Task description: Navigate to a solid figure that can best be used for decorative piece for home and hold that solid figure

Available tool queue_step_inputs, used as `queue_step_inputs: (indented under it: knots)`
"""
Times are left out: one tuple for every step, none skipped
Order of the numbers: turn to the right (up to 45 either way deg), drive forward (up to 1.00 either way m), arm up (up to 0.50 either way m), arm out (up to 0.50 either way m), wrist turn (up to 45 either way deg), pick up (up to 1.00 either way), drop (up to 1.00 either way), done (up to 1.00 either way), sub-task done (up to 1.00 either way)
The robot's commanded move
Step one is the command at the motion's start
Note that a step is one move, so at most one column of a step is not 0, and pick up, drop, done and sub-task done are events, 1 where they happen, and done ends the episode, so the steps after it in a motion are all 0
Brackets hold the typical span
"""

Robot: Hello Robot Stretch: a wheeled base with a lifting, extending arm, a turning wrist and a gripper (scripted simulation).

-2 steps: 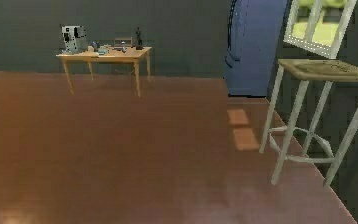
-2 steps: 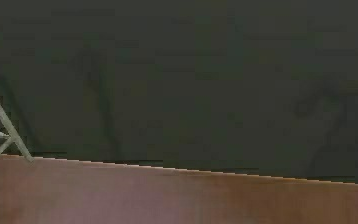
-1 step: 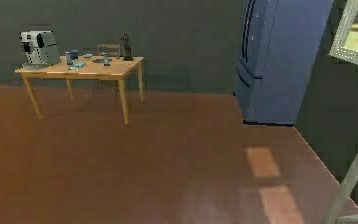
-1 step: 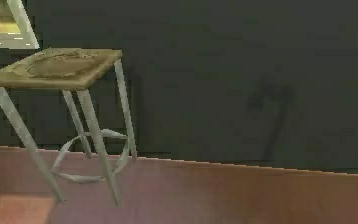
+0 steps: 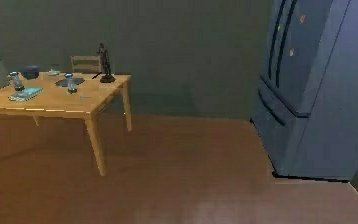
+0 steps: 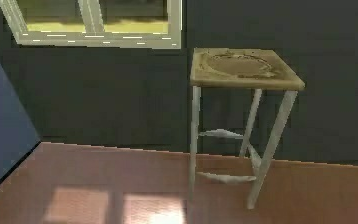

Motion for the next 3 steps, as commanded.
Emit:
queue_step_inputs:
  knots:
    - [0.0,1.0,0.0,0.0,0.0,0.0,0.0,0.0,0.0]
    - [-9.0,0.0,0.0,0.0,0.0,0.0,0.0,0.0,0.0]
    - [0.0,0.35,0.0,0.0,0.0,0.0,0.0,0.0,0.0]
